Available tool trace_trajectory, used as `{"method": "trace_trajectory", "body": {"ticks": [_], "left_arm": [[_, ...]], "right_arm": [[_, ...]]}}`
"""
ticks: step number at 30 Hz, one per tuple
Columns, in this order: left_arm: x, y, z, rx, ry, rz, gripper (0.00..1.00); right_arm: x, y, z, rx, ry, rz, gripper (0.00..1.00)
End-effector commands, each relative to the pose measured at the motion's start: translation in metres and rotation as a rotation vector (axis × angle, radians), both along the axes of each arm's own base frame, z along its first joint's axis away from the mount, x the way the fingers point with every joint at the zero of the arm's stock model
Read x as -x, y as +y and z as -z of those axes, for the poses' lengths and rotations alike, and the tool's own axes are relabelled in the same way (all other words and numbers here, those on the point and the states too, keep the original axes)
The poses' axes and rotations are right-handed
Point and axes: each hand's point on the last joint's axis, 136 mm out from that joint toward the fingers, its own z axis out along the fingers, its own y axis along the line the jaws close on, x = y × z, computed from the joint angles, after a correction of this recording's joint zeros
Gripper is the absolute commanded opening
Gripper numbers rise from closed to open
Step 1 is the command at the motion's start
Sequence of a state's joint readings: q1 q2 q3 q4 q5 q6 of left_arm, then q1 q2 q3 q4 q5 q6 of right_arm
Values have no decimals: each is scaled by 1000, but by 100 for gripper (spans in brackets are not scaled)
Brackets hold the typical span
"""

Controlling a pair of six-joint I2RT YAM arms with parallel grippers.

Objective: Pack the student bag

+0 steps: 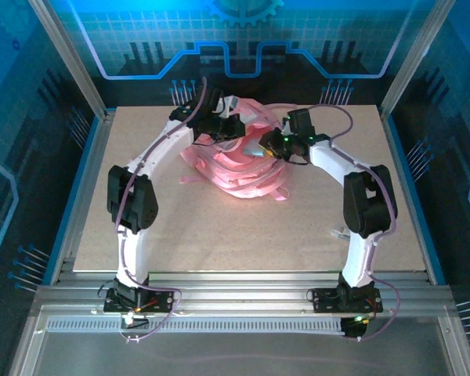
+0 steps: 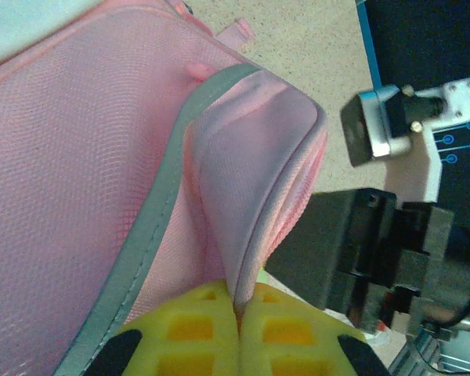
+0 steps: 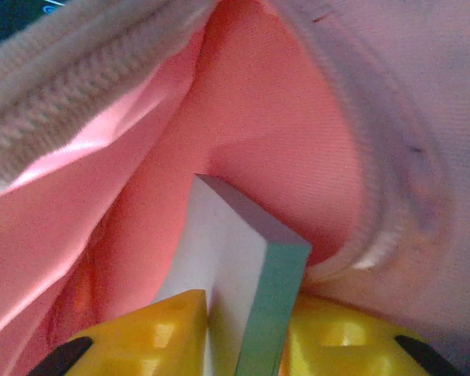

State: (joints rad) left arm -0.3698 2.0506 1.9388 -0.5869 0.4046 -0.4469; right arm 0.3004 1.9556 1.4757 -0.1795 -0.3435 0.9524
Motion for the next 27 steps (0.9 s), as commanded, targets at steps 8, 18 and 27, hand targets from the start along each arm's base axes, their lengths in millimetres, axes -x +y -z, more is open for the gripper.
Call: {"method": "trace_trajectory", "body": {"ticks": [8, 18, 27], "left_arm": [[18, -8, -65, 134, -119, 23, 0], [23, -14, -71, 160, -122, 40, 0], [25, -15, -67, 192, -108, 19, 0]], "right_arm": [[19, 18, -60, -23, -137, -75, 27], [-1, 65, -28, -71, -70, -160, 12], [24, 18, -41, 119, -118, -103, 22]]}}
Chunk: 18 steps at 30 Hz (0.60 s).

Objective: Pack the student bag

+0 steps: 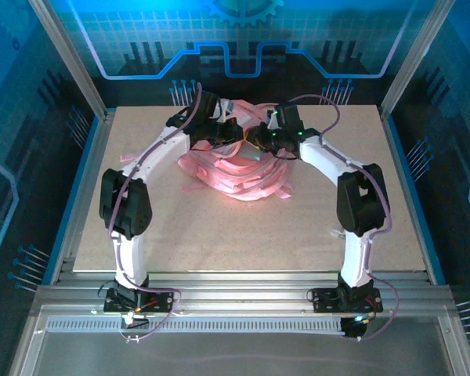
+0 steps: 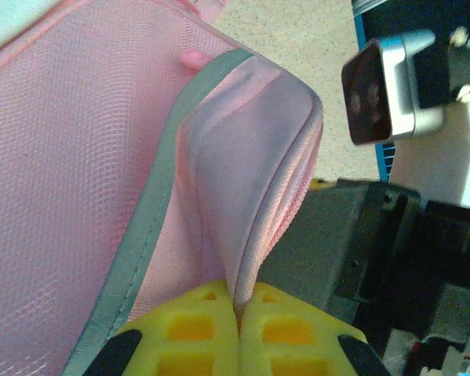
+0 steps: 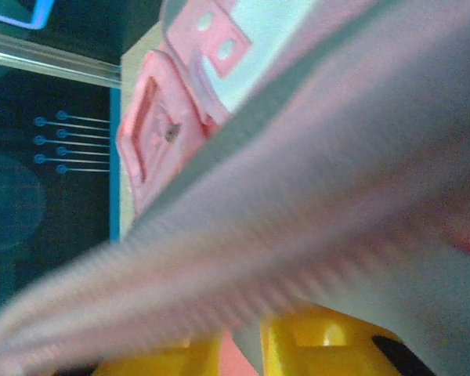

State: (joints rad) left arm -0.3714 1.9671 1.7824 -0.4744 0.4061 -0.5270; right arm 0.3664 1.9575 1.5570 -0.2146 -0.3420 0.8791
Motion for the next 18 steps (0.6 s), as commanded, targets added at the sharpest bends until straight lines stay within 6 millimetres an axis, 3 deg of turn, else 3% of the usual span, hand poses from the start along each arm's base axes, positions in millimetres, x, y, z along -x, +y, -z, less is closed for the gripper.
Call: {"method": "trace_trajectory", "body": {"ticks": [1, 4, 14, 18], "left_arm": [[14, -20, -70, 144, -131, 63, 0], [17, -24, -72, 144, -134, 74, 0], [25, -33, -75, 145, -137, 97, 0], [26, -37, -74, 145, -127, 106, 0]], "right_arm": [[22, -25, -12, 121, -35, 24, 23], [30, -39, -2, 180, -19, 45, 24], [42, -45, 32, 274, 51, 51, 24], [46, -54, 40, 320, 45, 85, 37]]}}
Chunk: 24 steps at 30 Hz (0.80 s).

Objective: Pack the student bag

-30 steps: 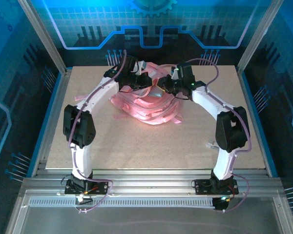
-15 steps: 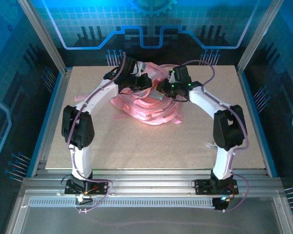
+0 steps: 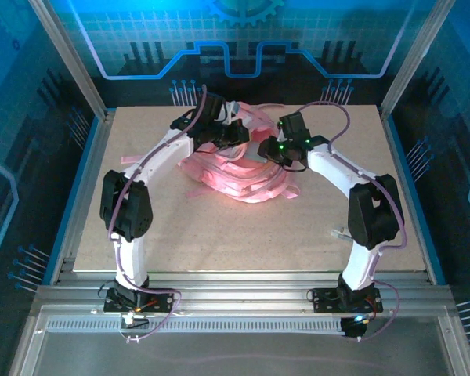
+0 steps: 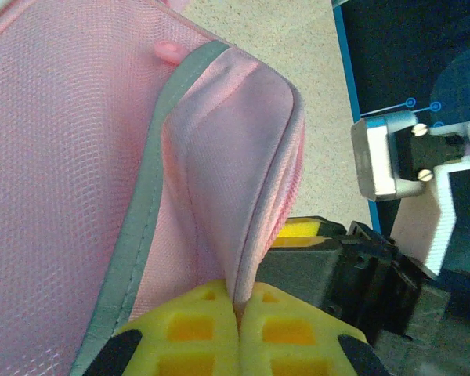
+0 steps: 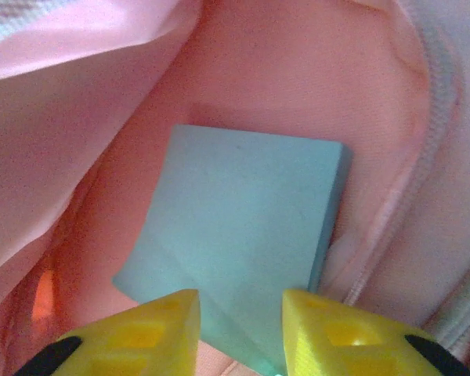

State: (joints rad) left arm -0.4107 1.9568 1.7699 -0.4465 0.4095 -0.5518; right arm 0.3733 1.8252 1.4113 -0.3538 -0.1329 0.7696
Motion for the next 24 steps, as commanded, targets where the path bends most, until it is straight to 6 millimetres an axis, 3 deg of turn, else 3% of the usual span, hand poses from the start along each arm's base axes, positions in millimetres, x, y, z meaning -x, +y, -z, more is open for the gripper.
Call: {"method": "trace_trajectory", "body": {"ticks": [1, 5, 9, 12, 15, 19, 24], "left_arm": [[17, -20, -70, 126, -120, 82, 0], [22, -30, -71, 136, -117, 105, 0], [26, -37, -71, 135, -112, 117, 0], [27, -37, -70, 133, -111, 114, 0], [27, -35, -68, 123, -117, 107, 0], [25, -33, -64, 120, -124, 97, 0], [24, -34, -62, 139, -126, 95, 0]], "right_arm": [[9, -4, 17, 60, 22, 12, 38], [1, 29, 20, -43, 27, -61, 36], [-11, 75, 1, -162, -26, -162, 35], [-14, 89, -14, -204, -47, -206, 35], [-8, 72, -25, -164, -63, -192, 35], [17, 24, -28, -68, -36, -141, 38], [67, -52, -16, 55, 76, -69, 62]]}}
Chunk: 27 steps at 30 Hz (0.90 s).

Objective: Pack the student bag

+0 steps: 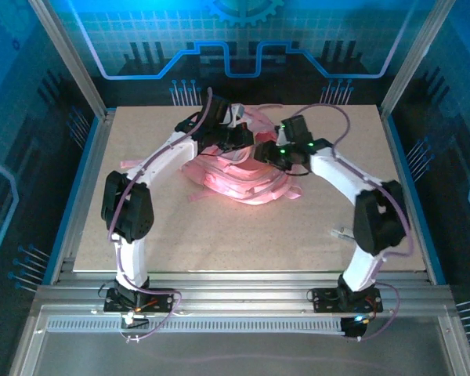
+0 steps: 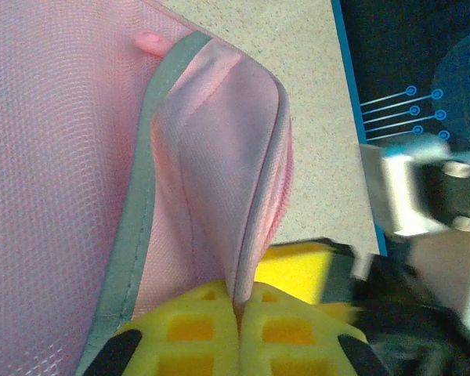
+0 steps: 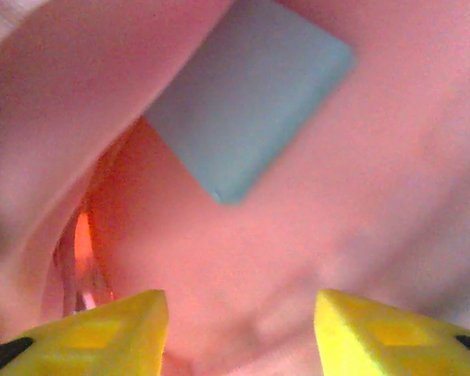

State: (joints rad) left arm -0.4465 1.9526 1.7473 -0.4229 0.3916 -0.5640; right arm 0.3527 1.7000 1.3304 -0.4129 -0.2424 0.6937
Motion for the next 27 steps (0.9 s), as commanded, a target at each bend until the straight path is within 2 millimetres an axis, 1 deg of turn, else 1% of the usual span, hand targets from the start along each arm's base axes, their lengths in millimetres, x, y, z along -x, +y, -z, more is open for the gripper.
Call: {"method": "trace_trajectory", "body": {"ticks": [1, 2, 4, 5, 6, 9, 12, 13, 14, 18, 21, 25, 27], "left_arm": [[14, -19, -67, 146, -128, 80, 0], [15, -19, -68, 148, -132, 81, 0], [14, -18, -67, 153, -134, 80, 0], [14, -18, -67, 158, -136, 81, 0], [15, -18, -68, 164, -138, 82, 0], [15, -17, -66, 174, -134, 81, 0], [17, -16, -62, 173, -131, 81, 0], [17, -15, -62, 173, -132, 80, 0], [17, -14, -60, 172, -129, 81, 0], [17, -11, -57, 179, -120, 84, 0], [17, -9, -53, 181, -109, 85, 0], [16, -6, -50, 180, -106, 78, 0], [15, -4, -49, 183, -105, 71, 0]], "right_arm": [[40, -62, 7, 130, 89, 58, 68], [51, -80, 11, 176, 112, 91, 77], [72, -115, 20, 265, 156, 160, 90], [84, -134, 26, 315, 180, 208, 100], [96, -152, 32, 355, 212, 262, 100], [130, -198, 52, 395, 315, 410, 100], [158, -225, 69, 356, 397, 549, 100], [170, -229, 79, 330, 441, 586, 100], [178, -228, 85, 286, 468, 624, 100], [201, -219, 106, 179, 535, 748, 100], [216, -215, 116, 120, 562, 856, 100], [226, -210, 125, 27, 561, 960, 100], [225, -216, 128, 20, 540, 994, 100]]}}
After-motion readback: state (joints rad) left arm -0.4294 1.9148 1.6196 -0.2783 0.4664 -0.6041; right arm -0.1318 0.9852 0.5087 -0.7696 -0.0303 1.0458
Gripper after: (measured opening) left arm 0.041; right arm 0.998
